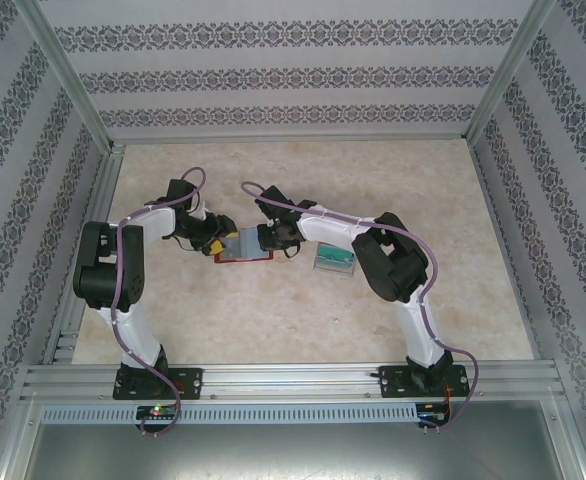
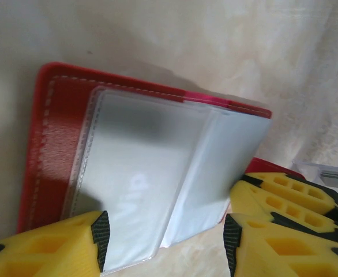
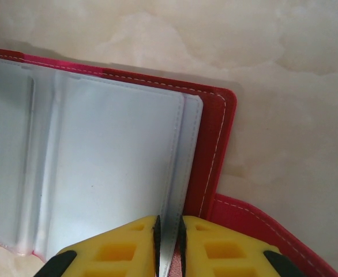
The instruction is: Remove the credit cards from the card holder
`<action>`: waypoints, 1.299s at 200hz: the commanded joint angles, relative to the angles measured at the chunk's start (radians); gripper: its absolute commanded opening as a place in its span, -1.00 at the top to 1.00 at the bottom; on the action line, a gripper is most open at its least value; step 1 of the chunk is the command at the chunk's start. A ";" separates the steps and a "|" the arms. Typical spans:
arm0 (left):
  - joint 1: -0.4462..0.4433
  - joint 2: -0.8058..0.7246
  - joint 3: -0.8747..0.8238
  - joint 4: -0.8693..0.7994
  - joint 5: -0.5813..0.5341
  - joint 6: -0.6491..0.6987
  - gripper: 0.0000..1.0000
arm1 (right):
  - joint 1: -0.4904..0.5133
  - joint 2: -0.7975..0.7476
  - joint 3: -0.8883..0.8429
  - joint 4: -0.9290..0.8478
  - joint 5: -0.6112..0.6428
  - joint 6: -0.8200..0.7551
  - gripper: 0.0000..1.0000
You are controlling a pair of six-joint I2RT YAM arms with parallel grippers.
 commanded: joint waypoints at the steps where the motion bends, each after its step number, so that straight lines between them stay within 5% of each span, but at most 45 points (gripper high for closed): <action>1: -0.010 0.020 -0.005 0.064 0.083 -0.008 -0.14 | 0.020 0.027 0.023 -0.017 -0.025 0.016 0.59; 28: -0.012 0.024 0.000 0.056 0.085 -0.006 -0.14 | 0.020 0.029 0.026 -0.018 -0.028 0.016 0.59; 97: 0.005 -0.050 0.038 -0.081 -0.159 0.052 -0.17 | 0.021 0.037 0.034 -0.023 -0.031 0.017 0.59; 260: 0.004 -0.040 0.019 -0.124 -0.227 0.066 -0.15 | 0.023 0.049 0.050 -0.027 -0.041 0.019 0.59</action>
